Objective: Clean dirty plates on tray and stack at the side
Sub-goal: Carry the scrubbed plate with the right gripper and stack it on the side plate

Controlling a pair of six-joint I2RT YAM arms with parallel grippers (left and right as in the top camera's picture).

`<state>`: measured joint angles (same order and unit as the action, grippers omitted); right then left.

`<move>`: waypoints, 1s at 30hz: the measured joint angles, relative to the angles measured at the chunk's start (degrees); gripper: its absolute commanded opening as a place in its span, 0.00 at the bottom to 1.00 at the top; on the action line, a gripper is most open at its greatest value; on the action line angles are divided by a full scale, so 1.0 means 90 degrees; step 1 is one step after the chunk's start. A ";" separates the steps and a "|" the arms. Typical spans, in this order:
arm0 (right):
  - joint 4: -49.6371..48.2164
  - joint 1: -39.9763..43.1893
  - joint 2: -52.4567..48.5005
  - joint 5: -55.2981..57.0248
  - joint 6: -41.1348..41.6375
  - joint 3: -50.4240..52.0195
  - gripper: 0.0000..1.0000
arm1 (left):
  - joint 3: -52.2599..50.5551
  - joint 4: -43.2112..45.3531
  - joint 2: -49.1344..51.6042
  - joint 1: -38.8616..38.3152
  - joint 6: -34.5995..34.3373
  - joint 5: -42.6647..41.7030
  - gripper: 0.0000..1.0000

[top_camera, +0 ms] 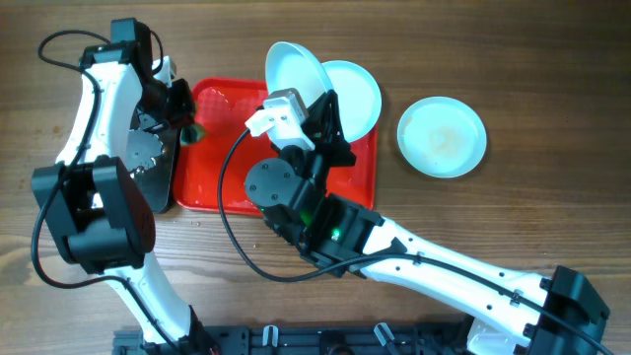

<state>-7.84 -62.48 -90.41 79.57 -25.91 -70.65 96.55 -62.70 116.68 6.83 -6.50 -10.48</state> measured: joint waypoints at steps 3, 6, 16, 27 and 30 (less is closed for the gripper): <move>0.0000 0.0000 0.0000 0.0027 -0.0124 0.0000 0.04 | 0.0000 0.0000 0.0000 0.0000 0.0000 0.0000 0.04; 0.0605 0.0000 0.0007 -0.0027 0.0593 0.0024 0.04 | 0.0000 -0.0005 0.0000 0.0000 0.0000 -0.0002 0.04; 0.4221 0.1814 0.0012 -0.5982 0.4928 0.0231 0.04 | 0.0000 -0.0007 0.0000 0.0000 0.0000 0.0000 0.04; 0.5418 0.7174 0.0291 -0.8830 0.5831 0.0228 0.04 | 0.0000 -0.0005 0.0000 0.0000 -0.0002 0.0002 0.04; 0.5440 0.7512 0.0231 -0.8206 0.5858 0.0228 0.04 | 0.0000 -0.0007 0.0000 0.0000 -0.0002 0.0000 0.04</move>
<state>41.12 5.13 -88.33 5.72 26.81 -68.60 96.55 -62.76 116.68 6.83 -6.52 -10.48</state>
